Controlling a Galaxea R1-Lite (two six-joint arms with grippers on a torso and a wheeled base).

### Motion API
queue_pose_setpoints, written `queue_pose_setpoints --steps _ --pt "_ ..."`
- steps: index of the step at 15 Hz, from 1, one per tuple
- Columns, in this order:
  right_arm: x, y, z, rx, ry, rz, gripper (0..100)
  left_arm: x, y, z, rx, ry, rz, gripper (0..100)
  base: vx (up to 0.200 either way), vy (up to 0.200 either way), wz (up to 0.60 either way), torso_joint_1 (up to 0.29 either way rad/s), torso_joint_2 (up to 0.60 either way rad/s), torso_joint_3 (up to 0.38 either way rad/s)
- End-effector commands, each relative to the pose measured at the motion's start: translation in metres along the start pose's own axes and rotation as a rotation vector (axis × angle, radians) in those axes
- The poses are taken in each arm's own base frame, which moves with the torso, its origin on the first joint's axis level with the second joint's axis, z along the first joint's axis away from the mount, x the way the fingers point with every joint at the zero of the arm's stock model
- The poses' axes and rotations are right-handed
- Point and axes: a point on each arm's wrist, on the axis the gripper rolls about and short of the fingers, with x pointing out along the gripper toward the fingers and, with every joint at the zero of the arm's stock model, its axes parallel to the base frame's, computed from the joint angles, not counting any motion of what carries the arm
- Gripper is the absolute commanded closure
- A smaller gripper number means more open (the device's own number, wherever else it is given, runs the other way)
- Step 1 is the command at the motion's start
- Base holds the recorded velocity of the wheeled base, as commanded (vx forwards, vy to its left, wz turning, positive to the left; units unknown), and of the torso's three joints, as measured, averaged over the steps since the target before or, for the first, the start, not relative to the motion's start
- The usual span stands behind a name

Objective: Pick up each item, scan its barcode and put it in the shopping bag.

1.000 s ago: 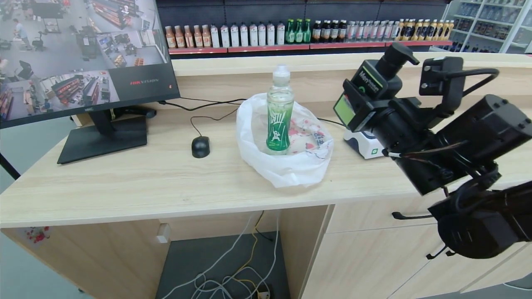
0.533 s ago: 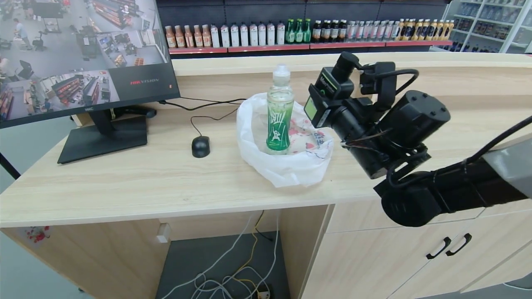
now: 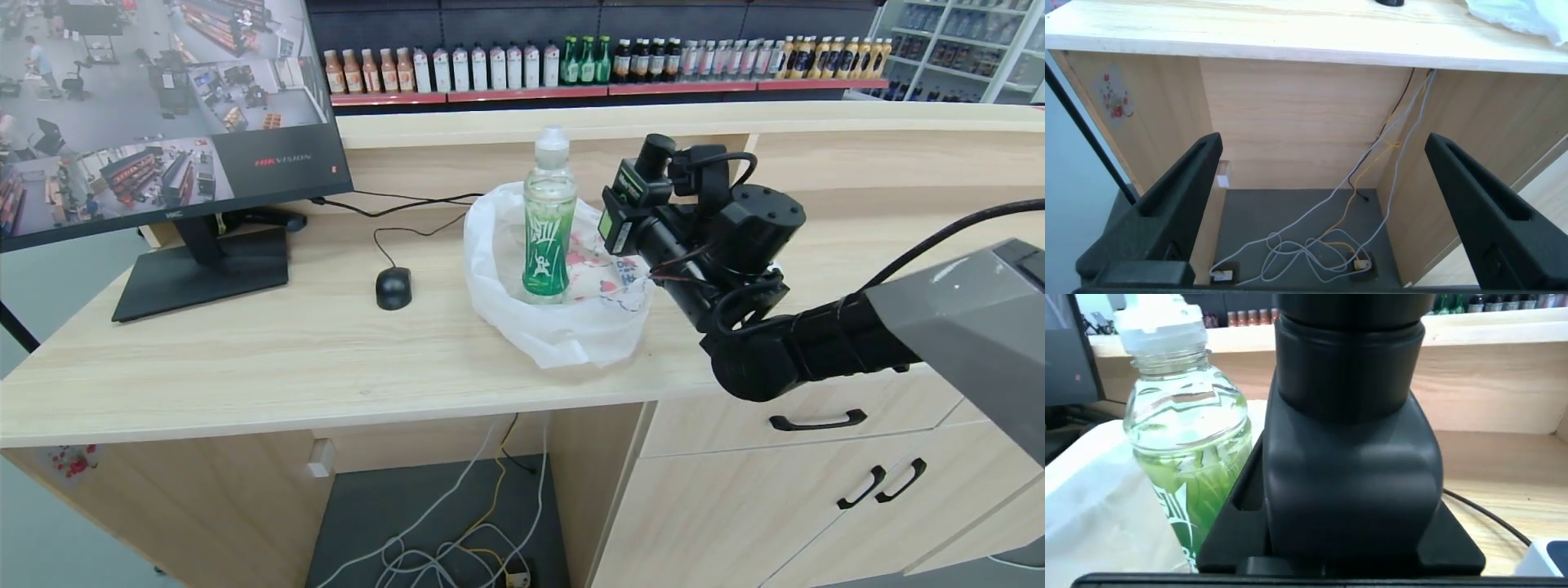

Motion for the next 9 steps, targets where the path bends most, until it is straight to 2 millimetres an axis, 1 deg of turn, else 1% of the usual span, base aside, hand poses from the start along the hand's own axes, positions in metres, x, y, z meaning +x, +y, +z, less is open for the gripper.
queue_pose_setpoints --steps 1,2,4,6,9 --pt "0.011 -0.002 0.000 -0.002 0.002 -0.006 100 0.000 0.000 0.000 -0.001 0.000 0.001 0 0.000 0.000 0.00 0.000 0.00 0.000" --pt "0.015 -0.001 0.002 -0.003 0.010 -0.006 100 0.000 0.000 0.000 -0.001 0.000 0.001 0 0.000 0.000 0.00 0.000 0.00 0.000" --pt "0.021 0.004 0.000 -0.001 0.019 0.002 100 0.000 0.000 0.000 0.000 0.000 0.001 0 0.000 0.000 0.00 0.000 0.00 0.000" --pt "0.025 0.006 -0.015 -0.007 0.051 0.003 100 0.000 0.000 0.000 0.000 0.000 0.001 0 0.000 0.000 0.00 0.000 0.00 0.000" --pt "0.028 0.002 -0.032 -0.017 0.097 -0.029 100 0.000 0.000 0.000 0.000 0.000 0.001 0 0.000 0.000 0.00 0.000 0.00 0.000"
